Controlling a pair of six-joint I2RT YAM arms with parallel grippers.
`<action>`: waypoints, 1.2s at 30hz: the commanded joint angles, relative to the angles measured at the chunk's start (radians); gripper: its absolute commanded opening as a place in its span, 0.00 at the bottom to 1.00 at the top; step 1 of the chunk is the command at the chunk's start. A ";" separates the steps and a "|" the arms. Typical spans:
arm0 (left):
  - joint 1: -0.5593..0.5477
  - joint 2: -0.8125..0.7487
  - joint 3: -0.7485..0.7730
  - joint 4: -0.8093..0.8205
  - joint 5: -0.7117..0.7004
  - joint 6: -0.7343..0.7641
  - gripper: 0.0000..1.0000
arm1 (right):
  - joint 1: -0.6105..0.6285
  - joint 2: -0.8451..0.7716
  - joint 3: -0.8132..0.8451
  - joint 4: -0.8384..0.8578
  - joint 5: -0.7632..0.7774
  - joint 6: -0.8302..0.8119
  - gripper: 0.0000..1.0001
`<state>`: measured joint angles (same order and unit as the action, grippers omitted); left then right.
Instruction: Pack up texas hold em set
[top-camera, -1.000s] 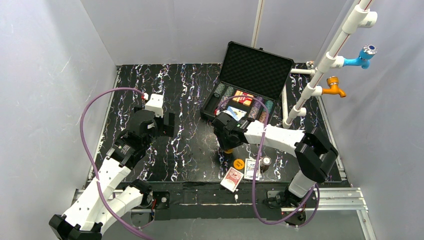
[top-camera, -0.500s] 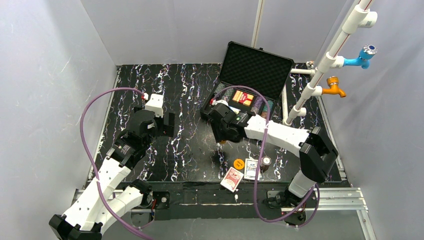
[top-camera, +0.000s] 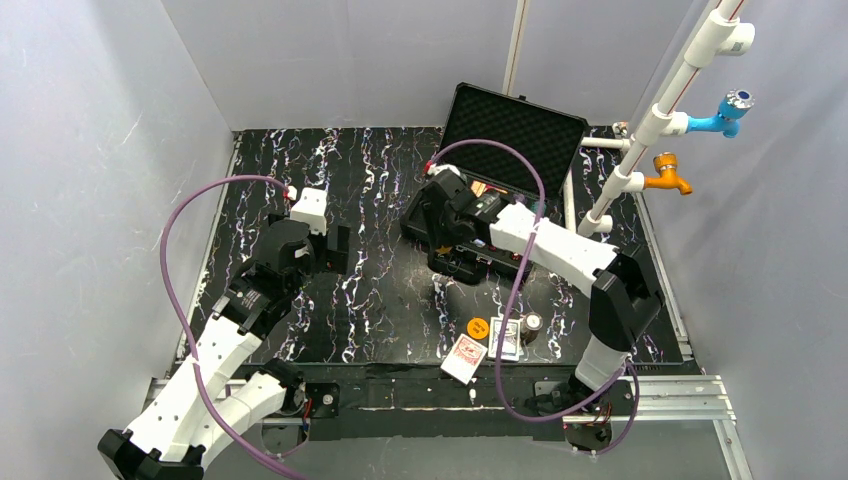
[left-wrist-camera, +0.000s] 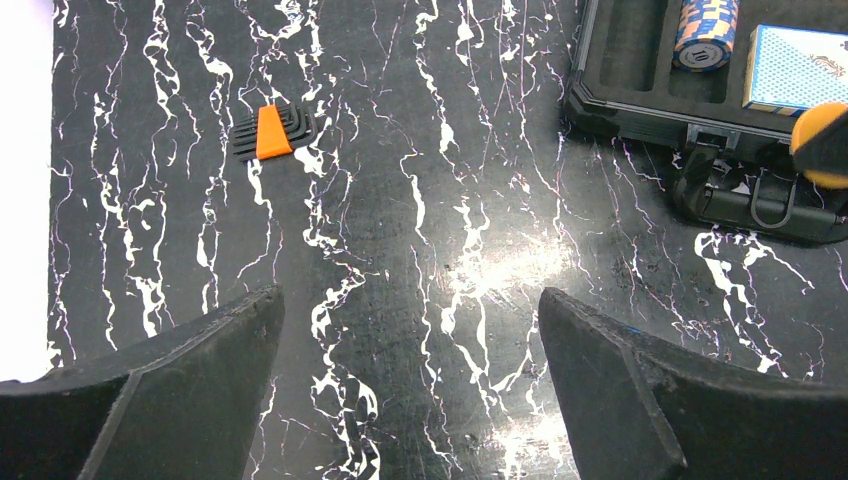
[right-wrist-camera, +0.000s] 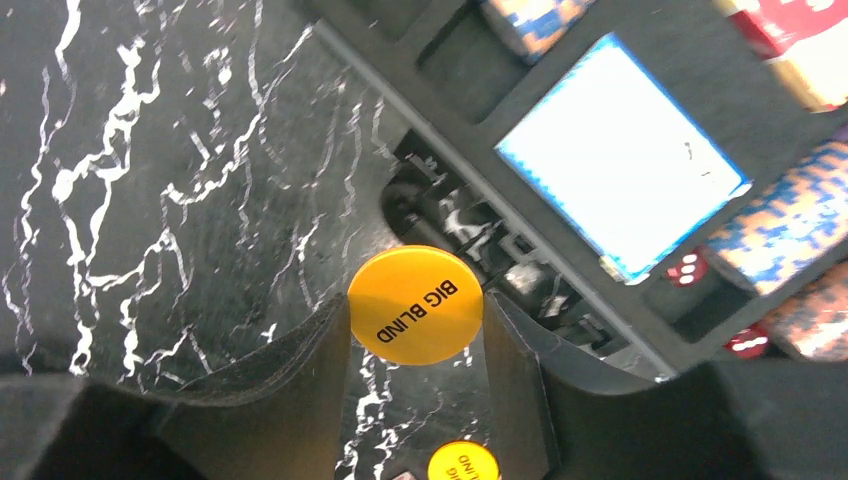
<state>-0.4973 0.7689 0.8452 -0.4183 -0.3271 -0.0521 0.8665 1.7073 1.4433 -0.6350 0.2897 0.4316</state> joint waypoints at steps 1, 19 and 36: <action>0.005 -0.017 -0.011 0.006 -0.024 0.008 0.98 | -0.074 0.019 0.089 0.007 -0.004 -0.049 0.50; 0.005 -0.007 -0.014 0.009 -0.021 0.009 0.98 | -0.325 0.180 0.306 -0.011 0.047 -0.048 0.51; 0.005 0.000 -0.017 0.012 -0.023 0.014 0.98 | -0.408 0.330 0.366 0.020 0.025 -0.040 0.51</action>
<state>-0.4973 0.7704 0.8410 -0.4160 -0.3302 -0.0460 0.4633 2.0209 1.7580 -0.6487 0.3222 0.3889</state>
